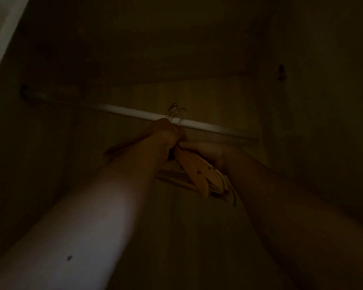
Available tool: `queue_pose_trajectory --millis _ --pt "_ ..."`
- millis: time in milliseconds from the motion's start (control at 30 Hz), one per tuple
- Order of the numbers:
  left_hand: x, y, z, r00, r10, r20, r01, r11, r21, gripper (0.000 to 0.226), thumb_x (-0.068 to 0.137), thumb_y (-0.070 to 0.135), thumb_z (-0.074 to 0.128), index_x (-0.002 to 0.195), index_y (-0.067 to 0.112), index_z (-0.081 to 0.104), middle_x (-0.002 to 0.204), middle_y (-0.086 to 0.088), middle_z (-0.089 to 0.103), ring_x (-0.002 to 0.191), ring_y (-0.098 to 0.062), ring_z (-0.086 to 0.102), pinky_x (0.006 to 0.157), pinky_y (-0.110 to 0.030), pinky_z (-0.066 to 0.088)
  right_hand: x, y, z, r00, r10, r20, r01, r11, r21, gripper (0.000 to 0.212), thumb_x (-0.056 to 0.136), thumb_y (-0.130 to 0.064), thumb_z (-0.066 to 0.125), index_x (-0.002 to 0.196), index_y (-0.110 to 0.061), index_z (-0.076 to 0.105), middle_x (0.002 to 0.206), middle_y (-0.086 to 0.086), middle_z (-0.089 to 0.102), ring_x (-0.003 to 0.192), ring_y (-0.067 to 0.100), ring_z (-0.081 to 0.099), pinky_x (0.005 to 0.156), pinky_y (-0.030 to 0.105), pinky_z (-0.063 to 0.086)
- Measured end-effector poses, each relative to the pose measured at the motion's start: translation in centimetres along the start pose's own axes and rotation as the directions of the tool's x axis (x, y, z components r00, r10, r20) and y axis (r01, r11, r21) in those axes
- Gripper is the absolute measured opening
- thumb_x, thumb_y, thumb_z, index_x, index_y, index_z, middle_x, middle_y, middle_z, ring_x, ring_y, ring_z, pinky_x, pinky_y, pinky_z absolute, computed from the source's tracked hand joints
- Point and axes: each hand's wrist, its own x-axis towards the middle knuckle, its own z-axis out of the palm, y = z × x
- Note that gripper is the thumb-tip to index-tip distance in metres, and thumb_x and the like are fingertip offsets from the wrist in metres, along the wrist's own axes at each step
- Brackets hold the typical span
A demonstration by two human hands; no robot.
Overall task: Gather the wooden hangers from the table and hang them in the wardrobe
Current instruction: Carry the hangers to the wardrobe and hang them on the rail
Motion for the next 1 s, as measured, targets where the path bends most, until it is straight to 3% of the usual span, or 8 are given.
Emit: queue_pose_trajectory --millis 133,267,400,500,633,767,900,1000 --pt "-0.3 0.2 -0.9 1.000 0.007 -0.030 -0.005 0.998 0.063 0.021 0.077 0.011 0.071 0.089 0.017 0.055 0.100 -0.017 0.063 0.088 -0.036 0.067 0.072 -0.055 0.058 0.2 0.5 -0.2 0.997 -0.062 -0.055 0.068 0.992 0.103 0.045 0.097 -0.050 0.037 0.085 -0.014 0.062 0.062 0.001 0.072 0.054 0.013 0.069 0.059 0.029 0.050" --pt "-0.3 -0.1 -1.3 0.999 0.046 0.003 -0.046 0.990 0.130 0.037 0.063 0.016 0.079 0.090 0.017 0.054 0.101 -0.018 0.065 0.088 -0.037 0.067 0.072 -0.062 0.057 0.9 0.8 -0.6 0.958 -0.025 -0.287 0.038 0.999 0.039 0.053 0.090 -0.060 0.043 0.090 -0.010 0.064 0.085 0.009 0.066 0.077 0.023 0.062 0.065 0.033 0.048" --pt "-0.4 -0.4 -1.6 0.998 0.056 0.006 -0.057 0.990 0.126 0.031 0.072 0.009 0.077 0.082 0.020 0.050 0.105 -0.018 0.063 0.093 -0.039 0.066 0.076 -0.062 0.056 1.3 1.1 -1.3 0.776 -0.187 -0.602 0.121 0.981 -0.150 0.027 0.093 -0.031 0.055 0.086 -0.006 0.064 0.069 0.006 0.061 0.057 0.018 0.056 0.048 0.022 0.042" --pt "-0.5 -0.5 -1.6 0.998 0.058 0.021 -0.060 0.991 0.116 0.038 0.061 0.012 0.080 0.085 0.020 0.052 0.105 -0.018 0.064 0.092 -0.040 0.066 0.073 -0.065 0.055 2.4 1.2 -3.0 0.593 -0.426 -0.683 0.126 0.887 -0.443 0.020 0.089 -0.023 0.057 0.085 -0.005 0.068 0.071 0.009 0.060 0.066 0.024 0.058 0.057 0.028 0.043" --pt "0.2 -0.8 -1.3 0.997 0.080 0.004 -0.079 0.981 0.176 0.040 0.057 0.017 0.080 0.086 0.021 0.052 0.106 -0.017 0.064 0.092 -0.038 0.066 0.073 -0.063 0.056 3.5 0.7 -4.2 0.419 -0.683 -0.598 -0.074 0.631 -0.772 0.024 0.088 -0.024 0.058 0.102 -0.007 0.068 0.106 0.013 0.062 0.097 0.030 0.060 0.078 0.033 0.047" --pt "0.7 -0.4 -1.3 0.990 0.136 -0.038 -0.123 0.962 0.242 0.037 0.068 0.016 0.082 0.088 0.020 0.052 0.107 -0.017 0.063 0.095 -0.037 0.065 0.080 -0.055 0.058 5.3 0.7 -5.1 0.452 -0.787 -0.420 -0.260 0.334 -0.906 0.037 0.085 -0.026 0.060 0.120 -0.013 0.057 0.125 0.010 0.053 0.116 0.034 0.048 0.095 0.045 0.041" --pt "1.0 -0.7 -1.4 0.988 0.154 -0.021 -0.143 0.957 0.251 0.051 0.072 0.013 0.079 0.117 0.013 0.054 0.110 -0.016 0.061 0.098 -0.034 0.064 0.082 -0.049 0.059 7.2 0.4 -6.1 0.449 -0.823 -0.347 -0.307 0.223 -0.925 0.037 0.090 -0.020 0.050 0.126 -0.015 0.050 0.130 0.010 0.053 0.123 0.035 0.045 0.102 0.048 0.033" --pt "1.0 -1.0 -1.6 0.989 0.146 -0.011 -0.140 0.969 0.204 0.035 0.074 0.004 0.077 0.089 0.023 0.051 0.101 -0.013 0.061 0.089 -0.030 0.064 0.075 -0.045 0.059 7.4 -0.3 -6.5 0.414 -0.846 -0.338 -0.347 0.196 -0.917 0.021 0.090 -0.015 0.048 0.106 -0.014 0.061 0.111 0.011 0.063 0.104 0.035 0.057 0.091 0.044 0.040"
